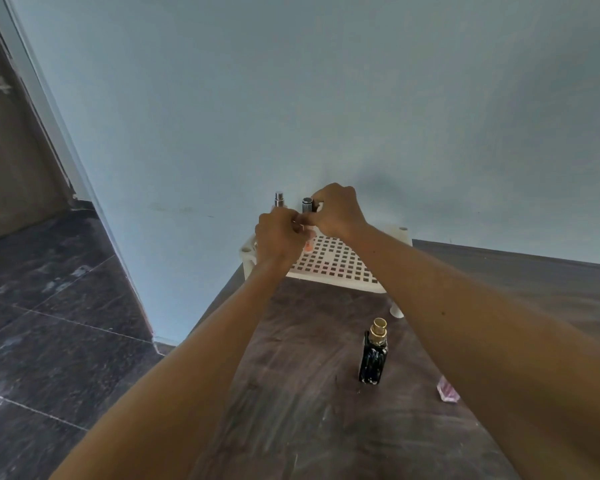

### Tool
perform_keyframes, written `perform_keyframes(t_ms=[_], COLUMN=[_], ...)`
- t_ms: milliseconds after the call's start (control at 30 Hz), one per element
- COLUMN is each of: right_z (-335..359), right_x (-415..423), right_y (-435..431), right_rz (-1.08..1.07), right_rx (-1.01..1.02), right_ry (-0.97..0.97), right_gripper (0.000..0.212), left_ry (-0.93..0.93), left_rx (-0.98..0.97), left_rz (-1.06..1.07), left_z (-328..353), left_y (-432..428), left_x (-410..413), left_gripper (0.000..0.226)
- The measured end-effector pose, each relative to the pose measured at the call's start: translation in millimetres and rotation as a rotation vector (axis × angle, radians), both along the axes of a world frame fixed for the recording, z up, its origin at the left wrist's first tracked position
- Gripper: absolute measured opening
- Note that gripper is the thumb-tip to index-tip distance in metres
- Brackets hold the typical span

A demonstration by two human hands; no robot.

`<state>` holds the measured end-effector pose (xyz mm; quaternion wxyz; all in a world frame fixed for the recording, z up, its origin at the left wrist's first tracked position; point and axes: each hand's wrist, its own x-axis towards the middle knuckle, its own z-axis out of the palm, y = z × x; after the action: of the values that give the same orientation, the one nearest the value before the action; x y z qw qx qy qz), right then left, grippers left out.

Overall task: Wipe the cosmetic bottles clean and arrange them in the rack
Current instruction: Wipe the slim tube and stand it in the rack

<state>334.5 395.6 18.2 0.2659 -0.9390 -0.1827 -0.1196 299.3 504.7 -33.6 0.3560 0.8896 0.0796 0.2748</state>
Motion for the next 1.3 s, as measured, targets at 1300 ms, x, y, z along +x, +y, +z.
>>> perform_keyframes(t_ms=[1300], right_z=[28], right_x=[-18], right_y=[-17], right_rz=[-0.094], right_rx=[-0.093], right_ry=[0.130], right_gripper=[0.052], left_ry=[0.075], left_rx=[0.114], left_rz=[-0.014], left_z=[9], left_y=[4], left_x=[-34], left_gripper=[0.038])
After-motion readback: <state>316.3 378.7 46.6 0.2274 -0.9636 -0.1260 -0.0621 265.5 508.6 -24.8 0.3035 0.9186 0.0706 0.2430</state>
